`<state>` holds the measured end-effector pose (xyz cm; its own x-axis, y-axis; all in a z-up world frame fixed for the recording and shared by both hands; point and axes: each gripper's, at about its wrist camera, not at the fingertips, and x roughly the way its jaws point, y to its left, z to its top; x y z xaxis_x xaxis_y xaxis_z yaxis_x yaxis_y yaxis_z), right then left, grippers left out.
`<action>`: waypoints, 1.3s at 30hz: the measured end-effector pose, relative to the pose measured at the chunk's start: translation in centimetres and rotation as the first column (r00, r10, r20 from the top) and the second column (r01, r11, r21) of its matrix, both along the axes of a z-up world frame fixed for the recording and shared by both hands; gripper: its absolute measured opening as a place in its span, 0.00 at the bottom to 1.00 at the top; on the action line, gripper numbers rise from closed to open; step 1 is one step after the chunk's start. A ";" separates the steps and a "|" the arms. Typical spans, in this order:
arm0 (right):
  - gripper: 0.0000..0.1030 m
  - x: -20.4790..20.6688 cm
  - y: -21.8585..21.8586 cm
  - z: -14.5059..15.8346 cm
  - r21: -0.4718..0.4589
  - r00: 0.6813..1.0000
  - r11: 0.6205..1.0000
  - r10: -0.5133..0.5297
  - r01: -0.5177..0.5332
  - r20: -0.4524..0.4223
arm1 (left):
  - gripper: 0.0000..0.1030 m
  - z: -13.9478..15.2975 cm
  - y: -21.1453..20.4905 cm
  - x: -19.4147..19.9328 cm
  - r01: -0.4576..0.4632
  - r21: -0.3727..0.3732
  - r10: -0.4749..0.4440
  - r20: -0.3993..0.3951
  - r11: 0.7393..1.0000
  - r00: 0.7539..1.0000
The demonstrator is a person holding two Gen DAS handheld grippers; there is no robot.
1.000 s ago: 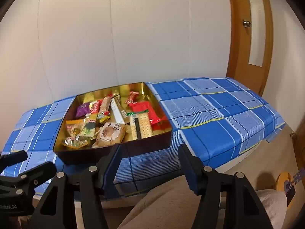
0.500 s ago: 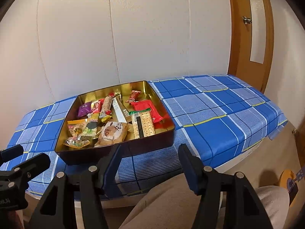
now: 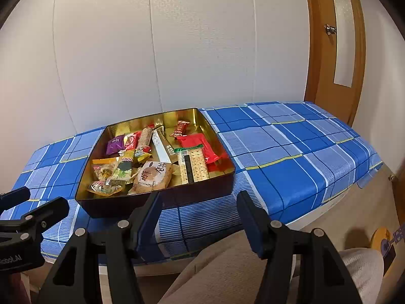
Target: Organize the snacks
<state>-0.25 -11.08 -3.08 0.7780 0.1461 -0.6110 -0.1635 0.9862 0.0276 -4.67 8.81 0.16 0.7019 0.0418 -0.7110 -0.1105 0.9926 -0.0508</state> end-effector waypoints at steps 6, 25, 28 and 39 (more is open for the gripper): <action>0.60 -0.2 -0.1 0.2 0.004 1.000 1.000 0.000 0.000 0.013 | 1.00 -0.3 0.1 0.2 -0.016 0.009 0.016 -0.010 1.000 1.000; 0.60 -0.2 0.2 0.2 0.008 1.000 1.000 0.019 -0.019 0.012 | 1.00 -0.9 -0.2 0.7 -0.021 0.066 0.025 -0.047 0.998 0.999; 0.60 -0.3 0.2 0.2 0.007 1.000 1.000 0.017 -0.017 0.012 | 1.00 -0.9 -0.2 0.8 -0.016 0.066 0.020 -0.053 0.998 0.998; 0.60 -0.2 0.2 0.1 0.012 1.000 1.000 0.018 -0.018 0.006 | 1.00 -0.9 -0.2 1.0 -0.017 0.070 0.022 -0.063 0.997 0.998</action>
<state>-0.47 -10.85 -2.99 0.7788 0.1672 -0.6046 -0.1810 0.9827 0.0386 -3.70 8.57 -0.79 0.6536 0.1059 -0.7494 -0.1308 0.9911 0.0259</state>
